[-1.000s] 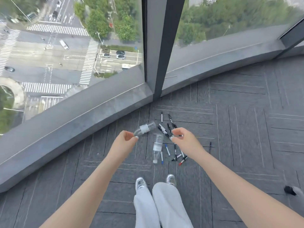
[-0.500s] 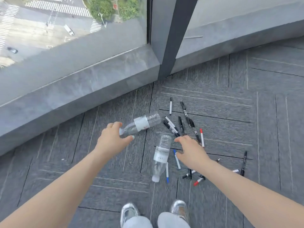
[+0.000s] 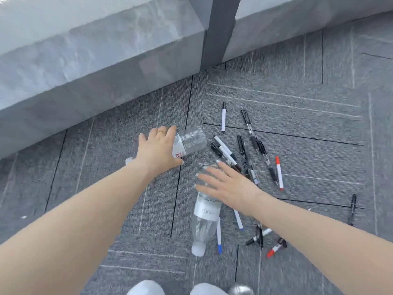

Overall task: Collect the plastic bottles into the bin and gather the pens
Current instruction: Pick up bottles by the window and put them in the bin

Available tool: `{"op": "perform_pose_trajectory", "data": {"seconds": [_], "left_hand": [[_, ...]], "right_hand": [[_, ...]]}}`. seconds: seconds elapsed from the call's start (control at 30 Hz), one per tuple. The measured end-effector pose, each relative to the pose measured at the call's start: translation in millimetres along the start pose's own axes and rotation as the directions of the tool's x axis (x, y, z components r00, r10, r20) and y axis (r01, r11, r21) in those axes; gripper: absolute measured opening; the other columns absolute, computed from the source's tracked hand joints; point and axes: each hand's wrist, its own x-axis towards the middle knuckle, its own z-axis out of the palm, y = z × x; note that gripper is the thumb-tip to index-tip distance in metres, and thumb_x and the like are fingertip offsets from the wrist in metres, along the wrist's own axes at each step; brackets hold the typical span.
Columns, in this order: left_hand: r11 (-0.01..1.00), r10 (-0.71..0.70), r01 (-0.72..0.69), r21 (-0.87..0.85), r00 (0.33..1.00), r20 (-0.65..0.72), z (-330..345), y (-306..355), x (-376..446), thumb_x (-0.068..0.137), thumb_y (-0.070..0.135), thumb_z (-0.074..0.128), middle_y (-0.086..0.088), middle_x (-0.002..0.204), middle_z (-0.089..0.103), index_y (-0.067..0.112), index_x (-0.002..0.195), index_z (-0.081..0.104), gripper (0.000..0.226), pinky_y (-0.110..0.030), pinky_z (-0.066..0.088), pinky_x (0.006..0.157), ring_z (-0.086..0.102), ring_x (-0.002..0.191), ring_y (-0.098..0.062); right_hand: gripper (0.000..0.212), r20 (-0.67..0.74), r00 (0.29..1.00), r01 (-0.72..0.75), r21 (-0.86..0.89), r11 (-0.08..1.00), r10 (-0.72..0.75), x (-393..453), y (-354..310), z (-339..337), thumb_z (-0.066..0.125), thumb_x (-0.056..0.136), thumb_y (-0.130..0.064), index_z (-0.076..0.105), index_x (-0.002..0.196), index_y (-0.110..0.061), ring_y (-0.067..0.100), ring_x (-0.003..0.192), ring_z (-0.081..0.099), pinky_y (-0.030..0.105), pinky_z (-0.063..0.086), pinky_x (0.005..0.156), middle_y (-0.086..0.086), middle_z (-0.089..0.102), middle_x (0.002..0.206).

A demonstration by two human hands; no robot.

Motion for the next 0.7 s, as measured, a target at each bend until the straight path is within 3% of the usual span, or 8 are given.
{"op": "perform_pose_trajectory", "data": {"seconds": [0.1, 0.17, 0.33, 0.4, 0.5, 0.57, 0.63, 0.7], "left_hand": [[0.999, -0.043, 0.042, 0.022, 0.998, 0.044, 19, 6, 11, 0.073, 0.056, 0.066, -0.011, 0.145, 0.035, 0.018, 0.145, 0.011, 0.098, -0.053, 0.029, 0.106, 0.036, 0.132, -0.032], [0.997, -0.068, 0.068, -0.021, 0.998, 0.010, 28, 7, 16, 0.073, 0.050, 0.069, -0.011, 0.133, 0.047, 0.018, 0.137, 0.021, 0.087, -0.050, 0.040, 0.098, 0.047, 0.120, -0.032], [0.982, -0.096, 0.085, -0.167, 0.994, -0.056, 23, -4, 14, 0.073, 0.046, 0.069, -0.008, 0.104, 0.058, 0.015, 0.116, 0.035, 0.063, -0.040, 0.050, 0.073, 0.058, 0.092, -0.029], [0.958, -0.141, 0.115, -0.263, 0.987, -0.080, 15, -14, 8, 0.073, 0.046, 0.068, -0.007, 0.094, 0.058, 0.015, 0.113, 0.034, 0.061, -0.038, 0.052, 0.066, 0.060, 0.080, -0.028], [0.929, -0.190, 0.153, -0.337, 0.978, -0.080, 1, -31, -9, 0.074, 0.048, 0.068, -0.005, 0.087, 0.056, 0.016, 0.115, 0.030, 0.065, -0.036, 0.052, 0.059, 0.059, 0.071, -0.026], [0.920, -0.214, 0.177, -0.350, 0.974, -0.070, -9, -40, -23, 0.074, 0.047, 0.068, -0.006, 0.087, 0.055, 0.015, 0.115, 0.029, 0.065, -0.036, 0.050, 0.059, 0.058, 0.071, -0.026], [0.903, -0.245, 0.204, -0.379, 0.967, -0.063, -20, -47, -40, 0.075, 0.045, 0.069, -0.007, 0.088, 0.055, 0.015, 0.112, 0.030, 0.062, -0.034, 0.045, 0.057, 0.057, 0.071, -0.026], [0.884, -0.269, 0.222, -0.411, 0.961, -0.058, -32, -51, -58, 0.075, 0.045, 0.069, -0.007, 0.087, 0.055, 0.017, 0.105, 0.029, 0.058, -0.032, 0.040, 0.052, 0.056, 0.069, -0.025]], "right_hand": [[0.085, 0.009, 0.998, 0.062, -0.057, 0.996, -0.062, 9, -3, 12, 0.052, 0.092, -0.010, -0.010, 0.149, -0.022, 0.030, 0.146, -0.004, 0.049, -0.014, 0.111, 0.007, -0.006, 0.159], [0.088, -0.001, 0.996, 0.085, -0.057, 0.995, -0.085, 13, -5, 21, 0.056, 0.090, -0.012, -0.009, 0.149, -0.021, 0.030, 0.146, -0.001, 0.049, -0.012, 0.112, 0.007, -0.001, 0.160], [0.082, -0.032, 0.998, 0.057, -0.034, 0.998, -0.058, 24, -7, 24, 0.072, 0.077, -0.021, 0.026, 0.145, -0.024, 0.028, 0.138, 0.034, 0.049, 0.018, 0.114, 0.004, 0.044, 0.144], [0.069, -0.073, 0.997, 0.029, -0.014, 0.999, -0.030, 25, -9, 21, 0.065, 0.082, -0.014, 0.031, 0.142, -0.020, 0.032, 0.141, 0.026, 0.051, 0.011, 0.116, 0.009, 0.039, 0.146], [0.067, -0.020, 0.998, -0.059, 0.028, 0.998, 0.060, 20, -9, 9, 0.064, 0.082, -0.007, 0.032, 0.139, -0.016, 0.036, 0.143, 0.016, 0.054, 0.000, 0.115, 0.013, 0.031, 0.148], [0.070, 0.034, 0.993, -0.118, 0.028, 0.993, 0.117, 12, -11, -6, 0.078, 0.067, -0.014, 0.048, 0.129, -0.020, 0.035, 0.136, 0.036, 0.055, 0.016, 0.113, 0.009, 0.049, 0.137], [0.080, 0.010, 0.990, -0.142, 0.051, 0.989, 0.142, 1, -11, -14, 0.090, 0.039, -0.019, 0.061, 0.113, -0.022, 0.032, 0.121, 0.055, 0.054, 0.034, 0.105, 0.005, 0.064, 0.118], [0.093, -0.047, 0.982, -0.176, 0.135, 0.975, 0.184, -13, -13, -28, 0.093, 0.022, -0.017, 0.059, 0.109, -0.019, 0.033, 0.112, 0.061, 0.054, 0.042, 0.098, 0.005, 0.068, 0.108]]}}
